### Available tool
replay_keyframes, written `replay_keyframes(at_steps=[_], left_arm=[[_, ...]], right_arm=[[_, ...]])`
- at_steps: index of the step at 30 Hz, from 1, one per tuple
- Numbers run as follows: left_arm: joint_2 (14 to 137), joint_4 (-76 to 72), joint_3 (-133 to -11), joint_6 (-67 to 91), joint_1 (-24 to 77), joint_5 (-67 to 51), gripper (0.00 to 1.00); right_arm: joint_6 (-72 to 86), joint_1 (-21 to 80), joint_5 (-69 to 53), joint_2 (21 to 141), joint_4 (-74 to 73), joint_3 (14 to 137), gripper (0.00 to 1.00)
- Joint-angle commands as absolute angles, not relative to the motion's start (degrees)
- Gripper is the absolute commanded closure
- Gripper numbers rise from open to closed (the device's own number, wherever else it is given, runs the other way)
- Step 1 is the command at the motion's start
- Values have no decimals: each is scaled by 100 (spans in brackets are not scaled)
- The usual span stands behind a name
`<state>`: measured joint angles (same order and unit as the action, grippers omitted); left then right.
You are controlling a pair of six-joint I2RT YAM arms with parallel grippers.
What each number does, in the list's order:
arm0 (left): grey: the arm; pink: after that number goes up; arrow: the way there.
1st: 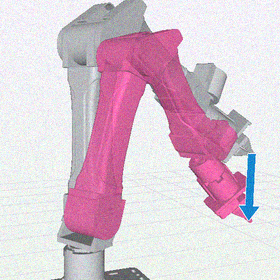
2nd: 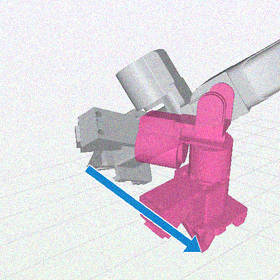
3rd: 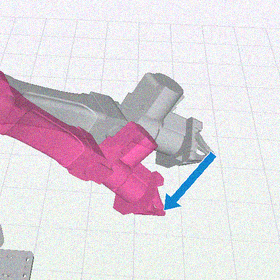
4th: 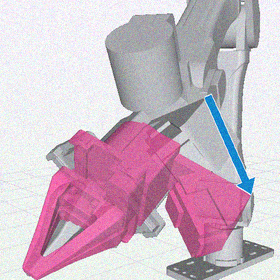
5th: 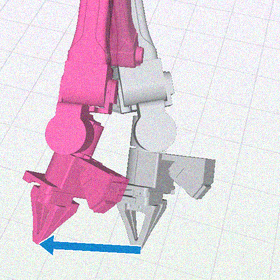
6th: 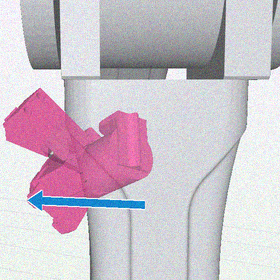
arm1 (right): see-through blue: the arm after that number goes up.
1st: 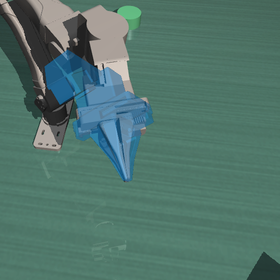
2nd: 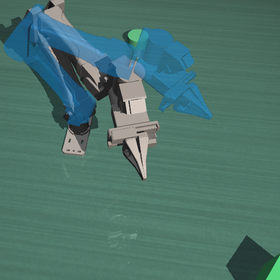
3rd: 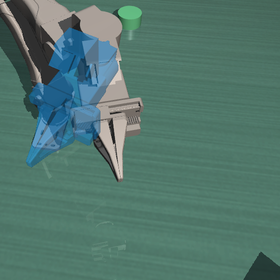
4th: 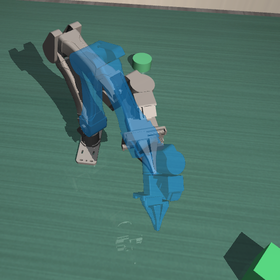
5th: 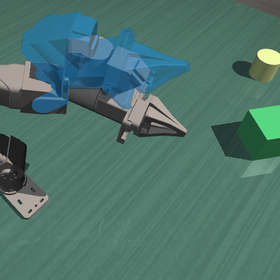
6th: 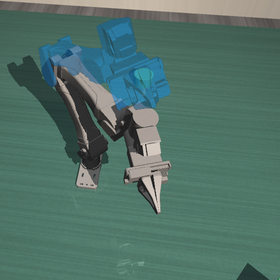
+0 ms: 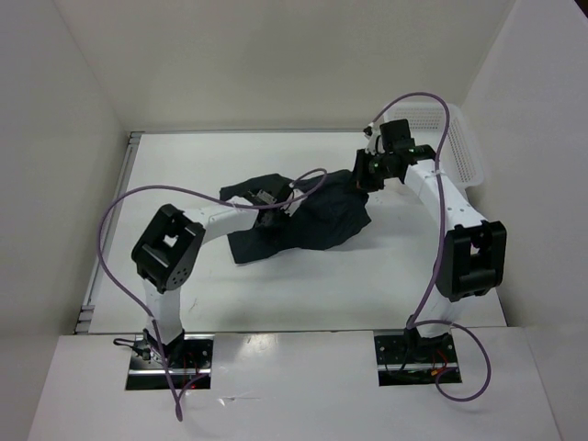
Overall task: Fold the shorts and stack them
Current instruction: Fold the shorts
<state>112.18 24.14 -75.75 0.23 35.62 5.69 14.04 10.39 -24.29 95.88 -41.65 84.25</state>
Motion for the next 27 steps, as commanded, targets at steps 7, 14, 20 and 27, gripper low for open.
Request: replay_keyframes(at_steps=[7, 14, 20, 27], left_arm=[[10170, 2874, -5704, 0, 3191, 692, 42], [9976, 3049, -5905, 0, 3032, 1187, 42], [9896, 3594, -6601, 0, 3400, 1194, 40], [9378, 3752, -6679, 0, 3454, 1530, 38]], right_arm=[[1389, 905, -2698, 9123, -4122, 8271, 100], [1441, 905, -3023, 8886, -4070, 7612, 100], [1546, 905, -3128, 8886, -3955, 7497, 100], [1547, 905, -3129, 9070, -3902, 7681, 100]])
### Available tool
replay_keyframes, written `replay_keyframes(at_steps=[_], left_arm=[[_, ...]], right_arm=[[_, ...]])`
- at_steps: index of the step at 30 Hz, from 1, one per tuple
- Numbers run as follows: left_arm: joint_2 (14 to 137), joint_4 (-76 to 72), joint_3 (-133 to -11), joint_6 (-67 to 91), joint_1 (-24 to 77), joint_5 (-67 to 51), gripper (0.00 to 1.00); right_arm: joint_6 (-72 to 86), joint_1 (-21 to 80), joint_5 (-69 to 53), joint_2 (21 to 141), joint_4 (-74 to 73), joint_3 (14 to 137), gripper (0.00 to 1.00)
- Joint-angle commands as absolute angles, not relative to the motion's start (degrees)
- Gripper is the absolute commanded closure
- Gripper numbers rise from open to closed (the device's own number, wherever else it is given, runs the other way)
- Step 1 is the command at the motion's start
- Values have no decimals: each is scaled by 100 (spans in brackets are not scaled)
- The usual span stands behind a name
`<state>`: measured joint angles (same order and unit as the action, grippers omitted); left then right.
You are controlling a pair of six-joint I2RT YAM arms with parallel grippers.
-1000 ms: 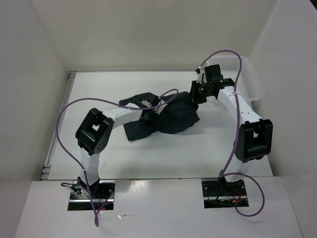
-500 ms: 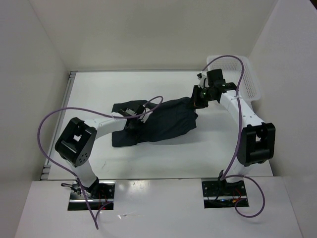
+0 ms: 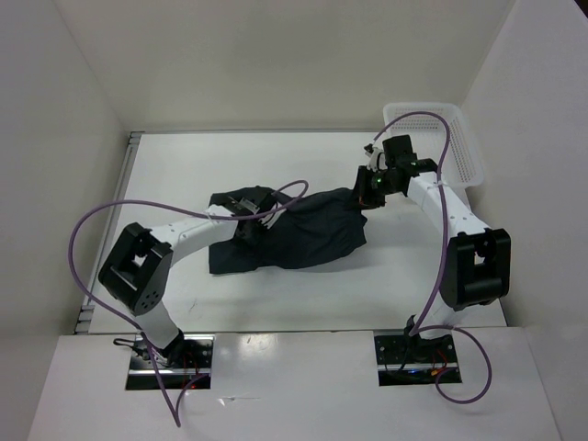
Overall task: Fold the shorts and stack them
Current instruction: Fold the shorts
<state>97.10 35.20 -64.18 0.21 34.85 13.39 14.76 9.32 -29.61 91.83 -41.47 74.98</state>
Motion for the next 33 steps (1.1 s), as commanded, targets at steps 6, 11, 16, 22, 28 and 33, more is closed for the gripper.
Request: replay_keyframes(at_steps=[6, 11, 16, 22, 28, 33], left_arm=[[9799, 3920, -7530, 0, 3796, 714, 38], [10352, 3403, -7901, 0, 3797, 624, 38], [10941, 3007, -8033, 0, 3675, 493, 38], [11653, 2470, -8665, 0, 3542, 431, 38], [12145, 2347, -8921, 0, 3542, -166, 37], [12576, 2399, -9543, 0, 3542, -747, 37]], right_arm=[[1547, 905, -3129, 9123, -3850, 7734, 100], [1547, 905, -3015, 9123, -3850, 7787, 100], [1547, 905, -3015, 9123, -3850, 7910, 100], [1599, 905, -3015, 9123, -3902, 8165, 100], [2117, 905, -2840, 9018, -3902, 8341, 100], [2548, 905, -2418, 9359, -3902, 8929, 100]])
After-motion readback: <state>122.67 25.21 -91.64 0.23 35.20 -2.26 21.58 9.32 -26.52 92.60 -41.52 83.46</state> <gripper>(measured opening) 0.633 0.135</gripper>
